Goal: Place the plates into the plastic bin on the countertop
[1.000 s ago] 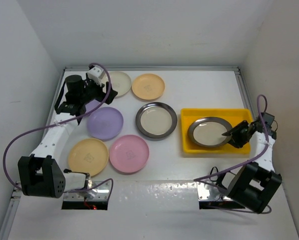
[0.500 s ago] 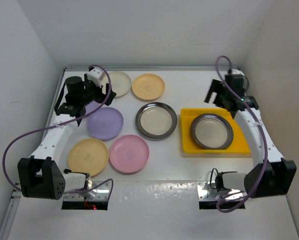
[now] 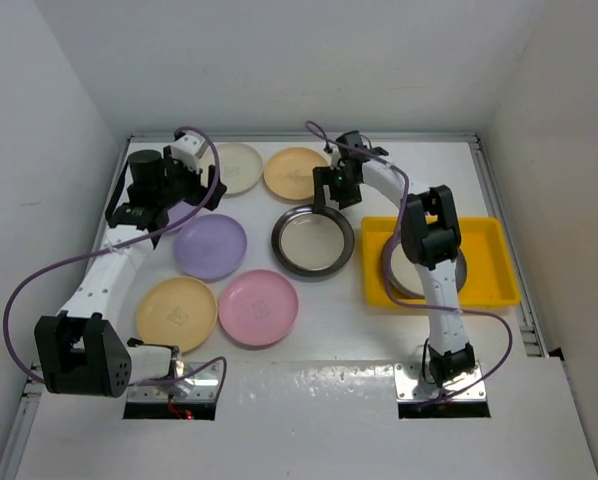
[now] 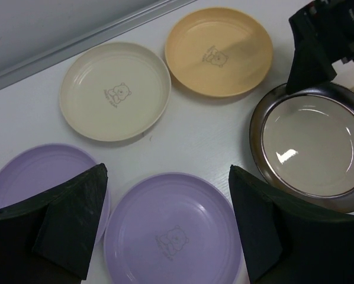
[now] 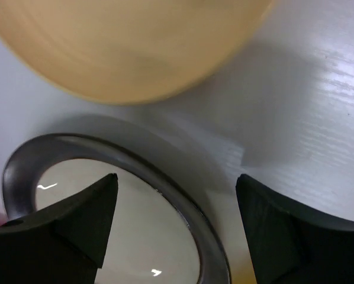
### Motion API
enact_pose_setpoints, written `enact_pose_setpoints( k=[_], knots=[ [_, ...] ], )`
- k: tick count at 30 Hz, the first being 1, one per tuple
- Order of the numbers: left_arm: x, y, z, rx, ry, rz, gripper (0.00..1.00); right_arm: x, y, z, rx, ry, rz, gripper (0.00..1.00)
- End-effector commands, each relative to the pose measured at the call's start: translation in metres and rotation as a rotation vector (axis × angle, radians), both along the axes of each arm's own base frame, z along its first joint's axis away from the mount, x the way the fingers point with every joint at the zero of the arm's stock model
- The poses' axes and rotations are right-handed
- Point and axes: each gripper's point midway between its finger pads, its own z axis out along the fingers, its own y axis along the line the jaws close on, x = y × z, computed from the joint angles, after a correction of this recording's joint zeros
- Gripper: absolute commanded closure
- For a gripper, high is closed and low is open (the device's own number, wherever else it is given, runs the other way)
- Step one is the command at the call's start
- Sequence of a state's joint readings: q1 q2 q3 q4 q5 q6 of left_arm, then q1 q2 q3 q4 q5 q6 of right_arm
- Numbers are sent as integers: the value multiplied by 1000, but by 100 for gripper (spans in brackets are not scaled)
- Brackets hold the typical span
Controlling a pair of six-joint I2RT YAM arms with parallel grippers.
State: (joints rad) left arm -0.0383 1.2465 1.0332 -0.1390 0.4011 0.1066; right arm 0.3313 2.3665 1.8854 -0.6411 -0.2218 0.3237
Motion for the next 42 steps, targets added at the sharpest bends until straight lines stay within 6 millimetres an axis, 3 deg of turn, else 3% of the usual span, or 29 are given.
enact_pose_setpoints(
  k=[1, 4, 5, 6, 7, 8, 9, 11, 13, 18, 20, 21, 22, 23, 25, 26, 28, 29, 30, 31, 32, 33, 34, 35, 36, 38, 39, 41, 42],
  knots=[
    [5, 9, 20, 12, -43, 24, 15, -1, 7, 21, 24, 0, 47, 21],
    [5, 13, 20, 12, -43, 34, 15, -20, 14, 10, 52, 39, 104, 42],
    [5, 11, 20, 9, -43, 25, 15, -26, 19, 17, 72, 40, 127, 52],
    [5, 15, 20, 9, -43, 34, 15, -43, 18, 7, 74, 84, 143, 57],
    [7, 15, 21, 9, -43, 34, 15, -51, 22, 9, 112, 90, 189, 59],
    [7, 15, 21, 9, -43, 34, 15, -55, 26, 25, 134, 62, 213, 59],
    [8, 18, 21, 14, -46, 32, 15, -75, 21, 9, 126, 108, 223, 57],
    [8, 18, 21, 15, -46, 32, 15, -85, 17, 13, 140, 96, 231, 56],
    [9, 17, 20, 7, -46, 18, 15, -85, 11, 11, 143, 102, 216, 59],
    [11, 11, 17, -14, -36, -12, 15, -86, 15, 2, 177, 151, 191, 100],
    [12, 11, 18, -14, -45, -12, 15, -84, 21, 9, 226, 162, 160, 100],
    [12, 11, 18, -14, -45, -12, 15, -68, 20, 31, 264, 86, 146, 100],
    [11, 11, 14, -14, -36, -12, 15, -64, 21, 40, 287, 64, 135, 100],
    [11, 11, 14, -14, -36, -12, 15, -52, 32, 80, 369, -13, 112, 100],
    [11, 11, 14, -14, -36, -12, 15, -37, 28, 119, 459, -68, 64, 100],
    [11, 11, 14, -14, -36, -12, 15, -24, 26, 153, 501, -171, 63, 100],
    [11, 11, 14, -14, -36, -12, 15, -23, 9, 210, 582, -245, -9, 100],
    [11, 11, 14, -14, -36, -12, 15, -23, 4, 219, 595, -274, -31, 100],
    [11, 11, 14, -14, -36, -12, 15, -26, -6, 239, 605, -313, -58, 100],
    [11, 13, 10, -12, -27, -4, 15, -30, -33, 253, 626, -317, -156, 100],
    [9, 12, 13, -19, -32, -1, 15, -37, -48, 237, 609, -283, -221, 100],
    [8, 12, 9, -19, -23, -1, 15, -53, -61, 266, 622, -345, -248, 100],
    [8, 12, 9, -19, -23, -1, 15, -55, -89, 267, 639, -341, -354, 100],
    [9, 12, 11, -30, -27, 3, 15, -72, -115, 218, 599, -256, -477, 100],
    [8, 12, 5, -30, -13, 3, 15, -83, -137, 233, 599, -320, -537, 100],
    [6, 9, -3, -52, -2, 0, 15, -127, -190, 221, 555, -339, -775, 100],
    [8, 9, -8, -52, 6, 0, 15, -130, -191, 210, 543, -319, -792, 100],
    [9, 2, -7, -72, -11, -17, 15, -164, -218, 194, 483, -293, -925, 100],
    [7, 0, -10, -87, -3, -28, 15, -172, -226, 187, 448, -285, -959, 100]
  ],
)
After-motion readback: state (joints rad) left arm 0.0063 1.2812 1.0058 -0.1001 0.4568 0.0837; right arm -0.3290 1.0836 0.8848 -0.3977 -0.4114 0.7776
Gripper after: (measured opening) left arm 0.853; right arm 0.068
